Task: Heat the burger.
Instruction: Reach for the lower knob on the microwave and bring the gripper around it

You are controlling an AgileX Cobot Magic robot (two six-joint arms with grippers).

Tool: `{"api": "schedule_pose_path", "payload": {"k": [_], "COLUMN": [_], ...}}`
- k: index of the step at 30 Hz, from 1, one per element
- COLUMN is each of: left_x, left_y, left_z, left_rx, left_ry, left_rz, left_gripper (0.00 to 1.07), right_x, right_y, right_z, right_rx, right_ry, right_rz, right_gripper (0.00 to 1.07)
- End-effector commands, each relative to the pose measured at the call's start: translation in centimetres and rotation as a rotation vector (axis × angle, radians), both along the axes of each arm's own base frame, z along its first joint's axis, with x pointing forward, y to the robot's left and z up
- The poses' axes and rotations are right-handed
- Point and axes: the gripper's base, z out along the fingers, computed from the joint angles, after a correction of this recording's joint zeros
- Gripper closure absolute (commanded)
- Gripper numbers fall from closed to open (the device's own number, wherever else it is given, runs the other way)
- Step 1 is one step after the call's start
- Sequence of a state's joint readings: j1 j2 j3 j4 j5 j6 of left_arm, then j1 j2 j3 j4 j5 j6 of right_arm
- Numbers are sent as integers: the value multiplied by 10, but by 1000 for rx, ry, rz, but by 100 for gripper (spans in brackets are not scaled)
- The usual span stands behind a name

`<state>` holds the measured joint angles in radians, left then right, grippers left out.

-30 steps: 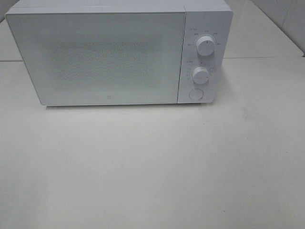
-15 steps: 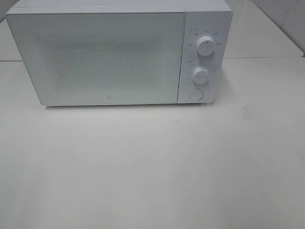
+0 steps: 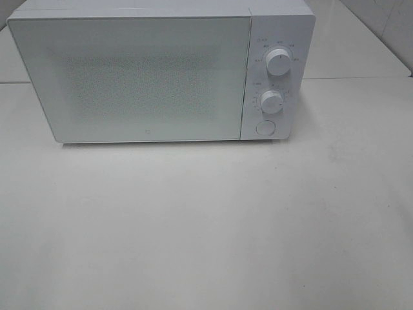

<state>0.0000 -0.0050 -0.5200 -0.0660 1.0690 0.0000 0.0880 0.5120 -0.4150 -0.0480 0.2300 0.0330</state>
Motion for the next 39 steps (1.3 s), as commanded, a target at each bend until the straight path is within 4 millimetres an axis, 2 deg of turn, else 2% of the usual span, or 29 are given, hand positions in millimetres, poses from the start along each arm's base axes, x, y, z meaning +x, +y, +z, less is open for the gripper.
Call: {"api": "schedule_pose_path", "payload": {"k": [1, 2, 6, 8, 15, 17, 26, 35, 39], "left_x": [-3, -3, -3, -3, -3, -3, -3, -3, -3], "left_y": [0, 0, 0, 0, 0, 0, 0, 0, 0], "left_z": [-1, -1, -1, -1, -1, -1, -1, -1, -1], "left_rx": [0, 0, 0, 0, 0, 0, 0, 0, 0], "left_ry": [-17, -17, -17, -17, -17, -17, -17, -17, -17], "left_rz": [0, 0, 0, 0, 0, 0, 0, 0, 0], "left_gripper": [8, 8, 8, 8, 8, 8, 8, 8, 8], "right_x": [10, 20, 33, 47, 68, 81, 99, 107, 107], "right_y": [1, 2, 3, 5, 7, 9, 11, 4, 12], "right_z": [-1, -3, -5, -6, -12, -19, -36, -73, -88], "right_rx": [11, 12, 14, 18, 24, 25, 22, 5, -9], "right_ry": [-14, -12, -32, -64, -103, -112, -146, -144, -168], "right_rz": [-6, -3, 1, 6, 14, 19, 31, -60, -95], "right_gripper": [32, 32, 32, 32, 32, 32, 32, 32, 32]}}
